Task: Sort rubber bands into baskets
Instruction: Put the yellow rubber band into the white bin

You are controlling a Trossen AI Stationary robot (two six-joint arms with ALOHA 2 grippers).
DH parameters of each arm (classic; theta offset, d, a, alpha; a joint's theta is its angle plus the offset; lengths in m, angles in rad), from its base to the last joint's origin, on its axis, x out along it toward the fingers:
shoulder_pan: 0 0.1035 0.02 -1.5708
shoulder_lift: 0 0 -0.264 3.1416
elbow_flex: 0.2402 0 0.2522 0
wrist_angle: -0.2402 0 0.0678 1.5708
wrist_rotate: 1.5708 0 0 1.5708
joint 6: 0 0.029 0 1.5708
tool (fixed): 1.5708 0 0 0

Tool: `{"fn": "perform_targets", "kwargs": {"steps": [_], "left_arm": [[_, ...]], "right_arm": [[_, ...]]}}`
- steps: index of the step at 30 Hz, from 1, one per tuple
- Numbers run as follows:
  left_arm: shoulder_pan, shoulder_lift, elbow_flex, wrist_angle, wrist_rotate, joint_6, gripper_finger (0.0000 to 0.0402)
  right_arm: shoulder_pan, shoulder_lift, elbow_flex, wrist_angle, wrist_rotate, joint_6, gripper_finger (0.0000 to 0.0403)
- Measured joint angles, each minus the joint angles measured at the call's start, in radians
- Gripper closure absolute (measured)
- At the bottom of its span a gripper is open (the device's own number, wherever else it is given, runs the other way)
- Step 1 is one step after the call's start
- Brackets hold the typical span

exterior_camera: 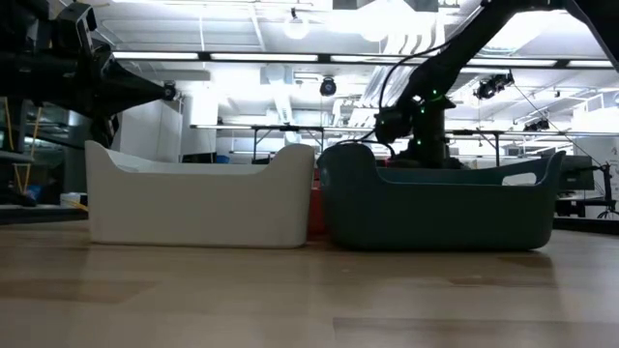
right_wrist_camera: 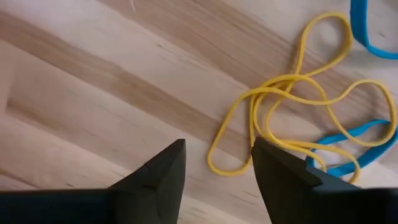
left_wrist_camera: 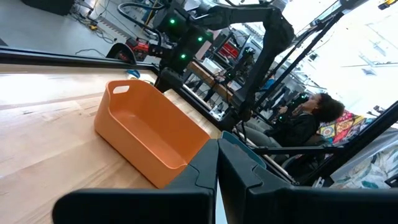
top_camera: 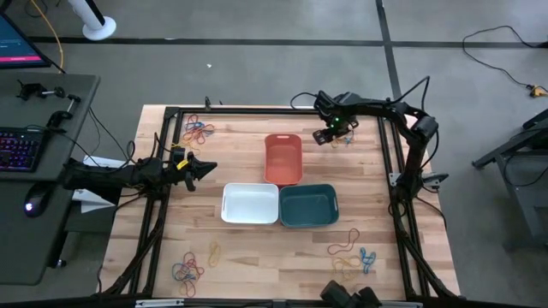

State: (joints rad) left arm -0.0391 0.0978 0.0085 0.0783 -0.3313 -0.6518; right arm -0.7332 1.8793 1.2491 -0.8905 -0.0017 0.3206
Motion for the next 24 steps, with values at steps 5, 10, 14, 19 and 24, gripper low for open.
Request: {"fn": "perform_targets", "kwargs": {"steps": [5, 10, 14, 19, 24], "left_arm": [[0.0, 0.0, 0.0, 0.0, 0.0, 0.0, 0.0401], [0.0, 0.0, 0.0, 0.0, 0.0, 0.0, 0.0401], [0.0, 0.0, 0.0, 0.0, 0.0, 0.0, 0.0401], [0.0, 0.0, 0.0, 0.0, 0.0, 0.0, 0.0401], [0.0, 0.0, 0.0, 0.0, 0.0, 0.0, 0.0401]], "right_arm": [[0.001, 0.003, -0.001, 0.002, -0.018, 0.04, 0.0255], [0.001, 0.036, -0.001, 0.008, -0.033, 0.062, 0.0268], [0.001, 0.063, -0.001, 0.016, -0.029, 0.065, 0.0269], [0.003, 0.079, 0.003, 0.011, 0.001, 0.034, 0.0274], [0.003, 0.081, 0.003, -0.001, -0.003, -0.024, 0.0351]]}}
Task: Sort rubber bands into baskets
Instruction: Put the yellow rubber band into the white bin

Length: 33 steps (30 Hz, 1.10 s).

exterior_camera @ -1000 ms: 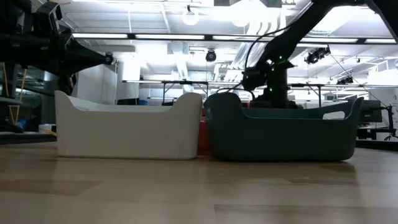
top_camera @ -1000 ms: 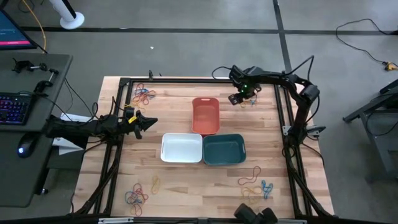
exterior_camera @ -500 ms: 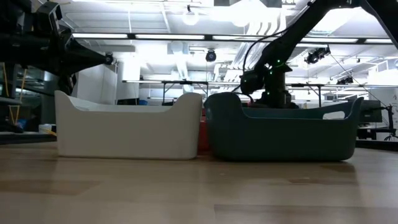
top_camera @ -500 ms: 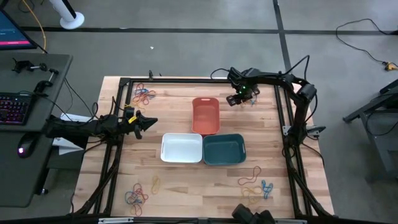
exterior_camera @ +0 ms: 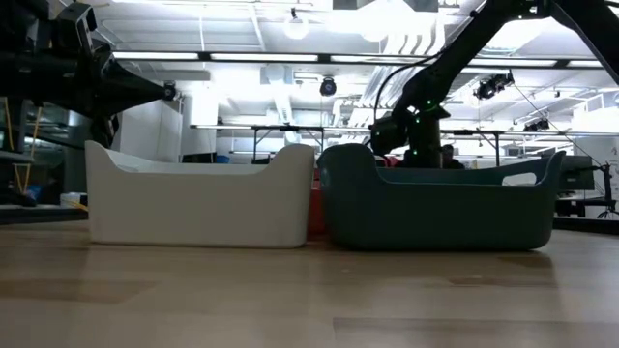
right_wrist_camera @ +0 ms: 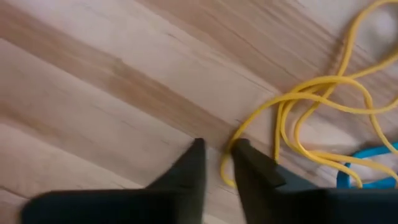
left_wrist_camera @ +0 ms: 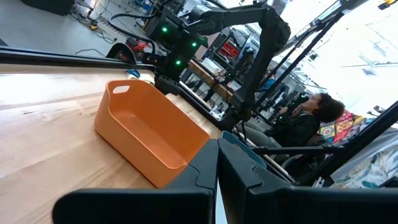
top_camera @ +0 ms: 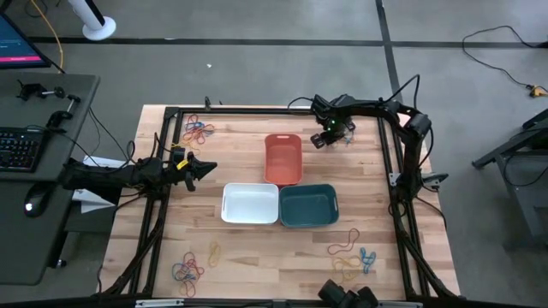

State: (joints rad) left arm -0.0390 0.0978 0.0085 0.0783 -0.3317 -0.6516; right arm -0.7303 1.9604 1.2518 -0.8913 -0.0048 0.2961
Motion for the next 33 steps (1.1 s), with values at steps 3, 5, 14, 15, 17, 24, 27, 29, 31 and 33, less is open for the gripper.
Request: {"fn": "perform_targets", "kwargs": {"steps": [3, 5, 14, 15, 17, 24, 27, 29, 31, 33], "left_arm": [[0.0, 0.0, 0.0, 0.0, 0.0, 0.0, 0.0401], [0.0, 0.0, 0.0, 0.0, 0.0, 0.0, 0.0401], [0.0, 0.0, 0.0, 0.0, 0.0, 0.0, 0.0401], [0.0, 0.0, 0.0, 0.0, 0.0, 0.0, 0.0401], [0.0, 0.0, 0.0, 0.0, 0.0, 0.0, 0.0401], [0.0, 0.0, 0.0, 0.0, 0.0, 0.0, 0.0401], [0.0, 0.0, 0.0, 0.0, 0.0, 0.0, 0.0401], [0.0, 0.0, 0.0, 0.0, 0.0, 0.0, 0.0401], [0.0, 0.0, 0.0, 0.0, 0.0, 0.0, 0.0401], [0.0, 0.0, 0.0, 0.0, 0.0, 0.0, 0.0401]], "right_arm": [[0.0, 0.001, -0.001, -0.002, 0.0, -0.025, 0.0393], [0.0, 0.001, -0.001, -0.007, 0.006, -0.035, 0.0391], [0.031, -0.133, -0.006, -0.017, -0.037, -0.093, 0.0403], [0.032, -0.165, -0.005, -0.016, -0.078, -0.095, 0.0403], [0.038, -0.228, -0.005, -0.007, -0.158, -0.093, 0.0403], [0.099, -0.472, -0.004, 0.157, -0.422, -0.049, 0.0403], [0.157, -0.538, -0.003, 0.255, -0.496, 0.003, 0.0403], [0.21, -0.556, -0.003, 0.325, -0.533, 0.034, 0.0403], [0.275, -0.56, -0.003, 0.403, -0.564, 0.065, 0.0403], [0.342, -0.559, -0.003, 0.485, -0.582, 0.089, 0.0403]]}}
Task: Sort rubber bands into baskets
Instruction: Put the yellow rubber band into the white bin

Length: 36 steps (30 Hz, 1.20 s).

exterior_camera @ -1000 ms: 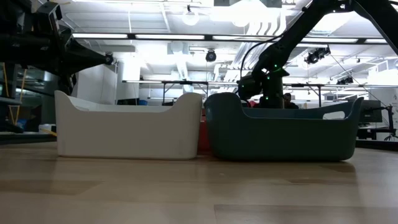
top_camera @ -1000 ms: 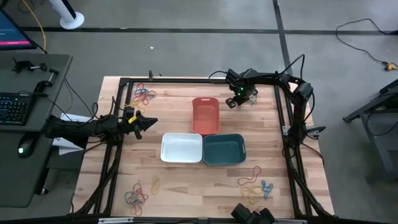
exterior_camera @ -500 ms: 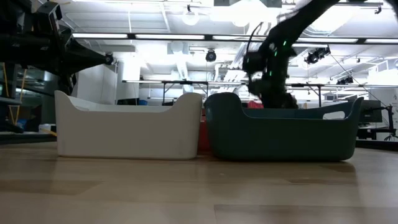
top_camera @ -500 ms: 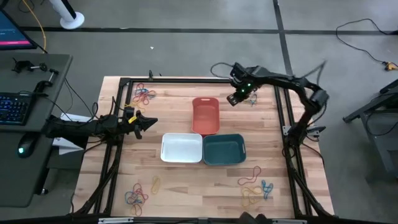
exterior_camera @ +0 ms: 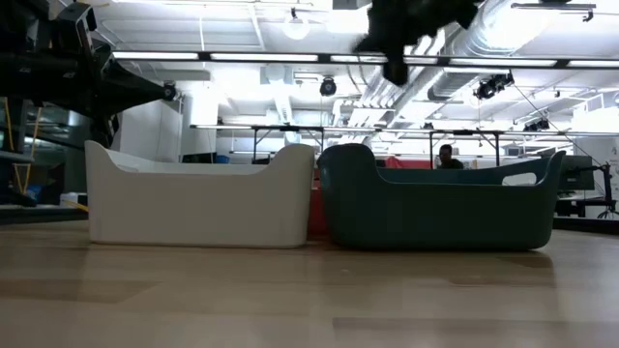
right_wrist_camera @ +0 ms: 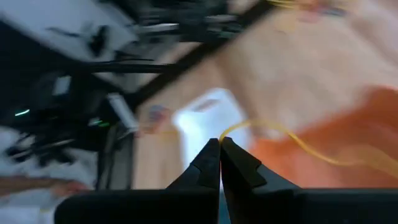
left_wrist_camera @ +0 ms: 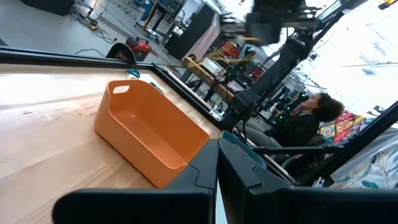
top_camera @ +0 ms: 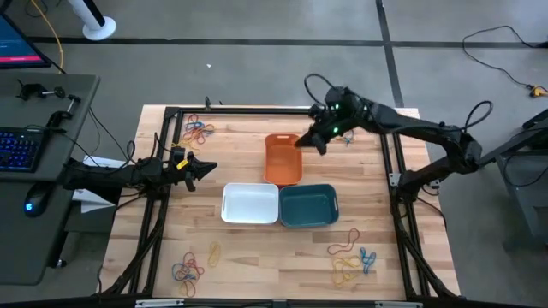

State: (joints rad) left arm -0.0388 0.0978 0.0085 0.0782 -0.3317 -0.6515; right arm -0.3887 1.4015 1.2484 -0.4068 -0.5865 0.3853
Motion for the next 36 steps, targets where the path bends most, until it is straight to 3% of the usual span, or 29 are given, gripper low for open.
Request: {"fn": "perform_targets", "kwargs": {"steps": [10, 19, 28, 36], "left_arm": [[0.0, 0.0, 0.0, 0.0, 0.0, 0.0, 0.0401], [0.0, 0.0, 0.0, 0.0, 0.0, 0.0, 0.0401], [0.0, 0.0, 0.0, 0.0, 0.0, 0.0, 0.0401], [0.0, 0.0, 0.0, 0.0, 0.0, 0.0, 0.0401]], "right_arm": [[0.226, 0.077, 0.001, 0.353, 0.045, 0.176, 0.0403], [0.373, 0.197, 0.001, 0.373, 0.313, 0.315, 0.0403], [0.443, 0.341, 0.001, 0.455, 0.39, 0.474, 0.0403], [0.448, 0.407, 0.001, 0.478, 0.429, 0.501, 0.0403]]}}
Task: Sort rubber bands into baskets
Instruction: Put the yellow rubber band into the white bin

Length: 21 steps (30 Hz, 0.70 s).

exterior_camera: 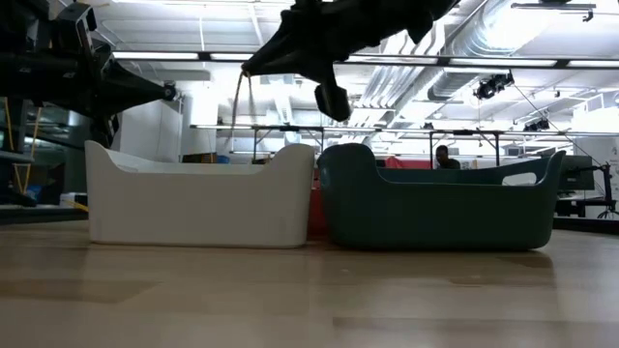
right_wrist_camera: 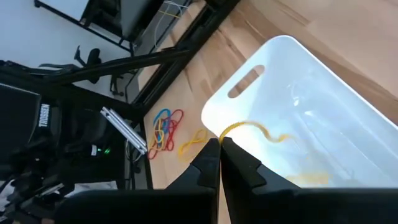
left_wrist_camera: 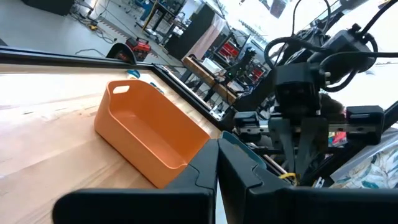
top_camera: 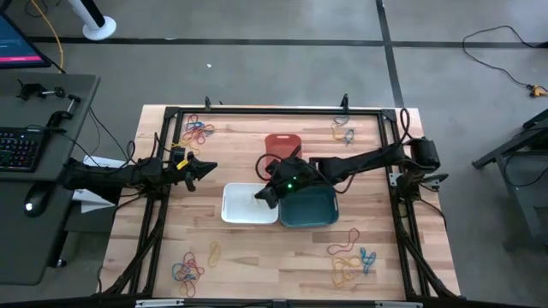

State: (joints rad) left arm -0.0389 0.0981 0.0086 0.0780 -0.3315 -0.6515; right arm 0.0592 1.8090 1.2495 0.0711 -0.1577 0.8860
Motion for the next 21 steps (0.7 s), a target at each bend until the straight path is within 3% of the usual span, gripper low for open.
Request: {"fn": "perform_targets", "kwargs": {"steps": [5, 16, 18, 21], "left_arm": [[0.0, 0.0, 0.0, 0.0, 0.0, 0.0, 0.0401], [0.0, 0.0, 0.0, 0.0, 0.0, 0.0, 0.0401], [0.0, 0.0, 0.0, 0.0, 0.0, 0.0, 0.0401], [0.0, 0.0, 0.0, -0.001, 0.0, 0.0, 0.0401]], "right_arm": [[0.0, 0.003, 0.0, -0.009, -0.021, 0.014, 0.0385], [-0.006, -0.018, 0.0, -0.007, -0.135, -0.145, 0.02], [-0.034, -0.053, 0.0, -0.04, -0.15, -0.181, 0.0179], [-0.089, -0.135, 0.001, -0.203, -0.072, -0.242, 0.017]]}}
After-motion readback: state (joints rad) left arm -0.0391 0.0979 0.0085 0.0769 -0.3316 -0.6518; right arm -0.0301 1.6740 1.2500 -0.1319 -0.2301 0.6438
